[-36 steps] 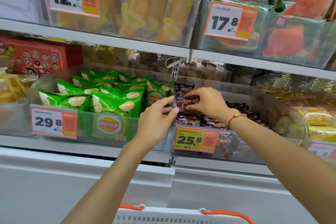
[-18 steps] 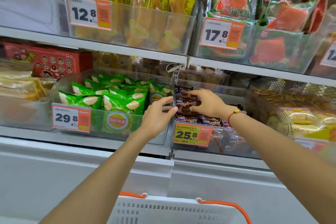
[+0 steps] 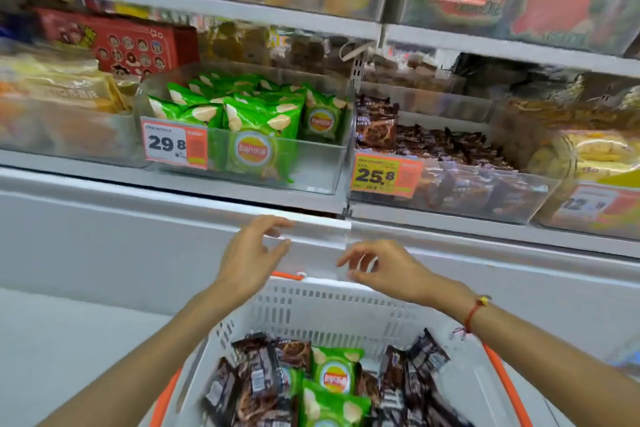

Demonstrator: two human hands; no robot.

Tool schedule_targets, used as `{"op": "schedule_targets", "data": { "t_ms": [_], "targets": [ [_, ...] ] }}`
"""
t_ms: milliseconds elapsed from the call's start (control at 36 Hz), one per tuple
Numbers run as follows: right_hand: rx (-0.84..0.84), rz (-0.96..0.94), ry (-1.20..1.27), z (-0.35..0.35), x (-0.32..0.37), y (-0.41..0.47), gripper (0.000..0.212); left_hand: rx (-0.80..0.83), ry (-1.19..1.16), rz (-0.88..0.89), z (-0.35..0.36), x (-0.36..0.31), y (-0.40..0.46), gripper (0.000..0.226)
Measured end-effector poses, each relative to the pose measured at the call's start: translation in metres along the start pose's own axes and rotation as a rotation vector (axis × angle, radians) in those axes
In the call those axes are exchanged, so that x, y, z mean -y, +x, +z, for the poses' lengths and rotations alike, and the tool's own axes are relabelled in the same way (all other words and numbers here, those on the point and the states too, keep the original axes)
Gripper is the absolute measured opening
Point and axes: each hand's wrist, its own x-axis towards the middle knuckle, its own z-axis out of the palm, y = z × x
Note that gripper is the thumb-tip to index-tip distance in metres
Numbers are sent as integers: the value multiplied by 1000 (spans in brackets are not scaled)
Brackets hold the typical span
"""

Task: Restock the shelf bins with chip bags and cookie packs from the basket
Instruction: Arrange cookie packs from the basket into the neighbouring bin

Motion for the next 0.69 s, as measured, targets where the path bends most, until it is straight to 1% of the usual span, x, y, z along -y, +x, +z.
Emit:
{"op": "schedule_targets", "data": {
  "t_ms": [56,139,194,250,278,333,389,444,500,556,583,639,694],
  "targets": [
    [111,47,14,34,-11,-1,15,72,51,-64,5,20,-15,35],
    [257,103,28,87,-24,-3,19,200,184,-102,16,47,-33,29],
    [345,136,17,121,-29,-4,23,360,279,-148,25,62,-45,25],
    [414,149,-17,151,-31,-5,27,566,434,-181,33,77,-58,32],
    [448,137,-41,165,-32,-6,31,681,535,-175,38,84,-64,39],
    [518,109,-88,191,-33,-7,44,889,802,-88,46,98,-76,53],
    [567,71,-129,213,-37,-6,58,1028,1035,21,53,109,-84,59],
    [588,32,-173,229,-39,-2,68,1054,1111,29,59,121,-88,61],
    [564,18,-176,239,-39,4,74,1002,1096,-3,64,130,-89,61],
    [503,18,-165,250,-40,10,75,935,1072,-45,69,138,-87,55],
    [471,22,-164,255,-41,13,73,903,1053,-60,71,141,-86,50],
    [398,29,-165,263,-43,17,61,841,994,-71,75,147,-83,36],
    [344,65,-115,266,-47,20,49,798,939,-59,76,152,-79,29]
  ]
}}
